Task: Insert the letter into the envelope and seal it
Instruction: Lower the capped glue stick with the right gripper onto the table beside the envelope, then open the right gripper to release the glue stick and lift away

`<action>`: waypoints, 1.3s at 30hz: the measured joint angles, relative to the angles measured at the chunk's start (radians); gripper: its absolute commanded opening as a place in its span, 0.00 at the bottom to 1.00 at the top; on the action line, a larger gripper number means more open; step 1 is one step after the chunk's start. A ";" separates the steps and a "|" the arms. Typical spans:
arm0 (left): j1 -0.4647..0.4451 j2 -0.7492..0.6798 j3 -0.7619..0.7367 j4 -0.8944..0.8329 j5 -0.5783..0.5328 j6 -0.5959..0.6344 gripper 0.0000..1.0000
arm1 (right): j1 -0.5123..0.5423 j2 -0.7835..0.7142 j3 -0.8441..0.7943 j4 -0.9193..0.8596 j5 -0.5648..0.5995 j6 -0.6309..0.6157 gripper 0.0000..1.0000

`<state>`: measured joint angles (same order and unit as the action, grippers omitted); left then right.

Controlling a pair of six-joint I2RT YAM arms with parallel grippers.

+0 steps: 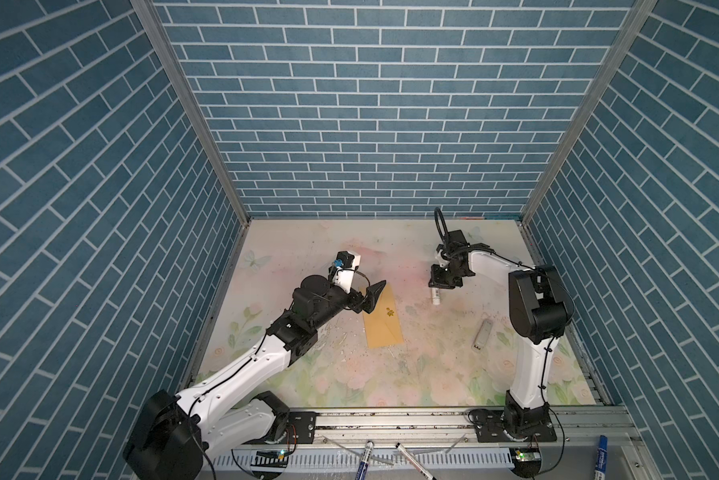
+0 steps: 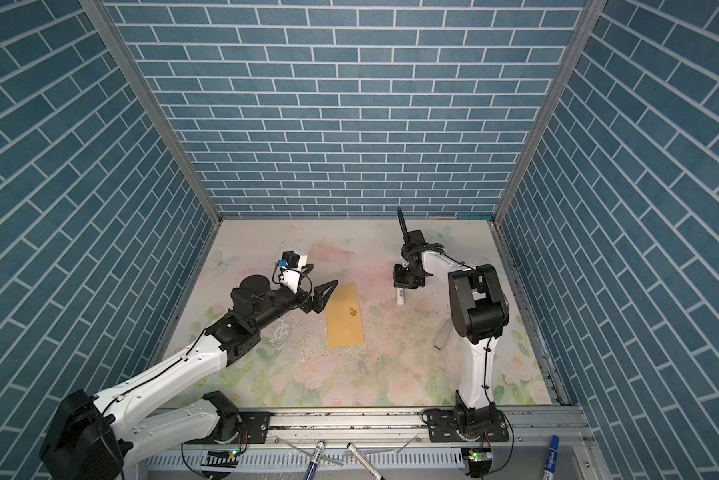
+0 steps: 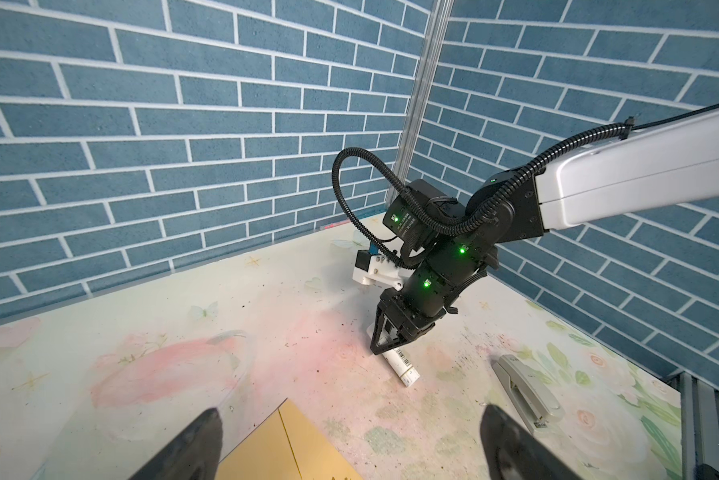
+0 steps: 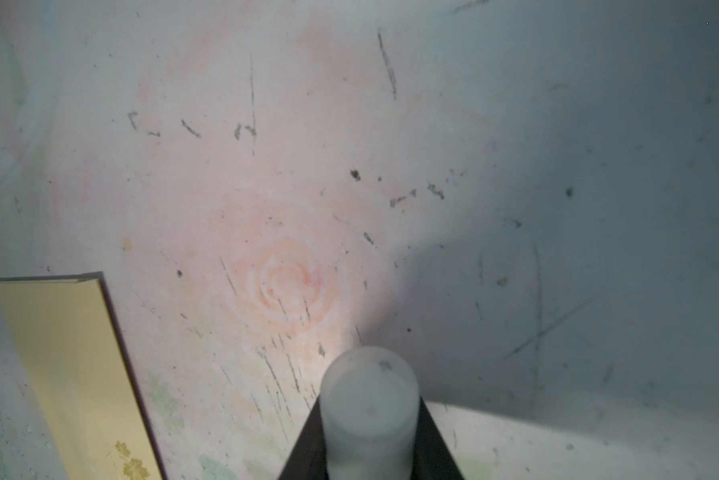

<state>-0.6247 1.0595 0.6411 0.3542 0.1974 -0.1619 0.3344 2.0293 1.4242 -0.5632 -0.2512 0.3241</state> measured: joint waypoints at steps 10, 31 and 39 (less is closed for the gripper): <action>0.003 -0.007 -0.002 0.000 -0.003 -0.002 0.97 | -0.002 0.013 0.002 -0.002 -0.006 0.018 0.35; 0.006 -0.007 -0.002 0.000 -0.003 -0.003 0.97 | -0.008 0.014 0.006 0.003 -0.028 0.039 0.46; 0.008 -0.016 -0.003 -0.006 -0.030 -0.002 0.97 | -0.010 0.013 0.008 0.007 -0.043 0.048 0.55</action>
<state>-0.6170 1.0435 0.6384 0.3481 0.1677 -0.1638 0.3244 2.0422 1.4319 -0.5564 -0.2943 0.3717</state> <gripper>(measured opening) 0.970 0.524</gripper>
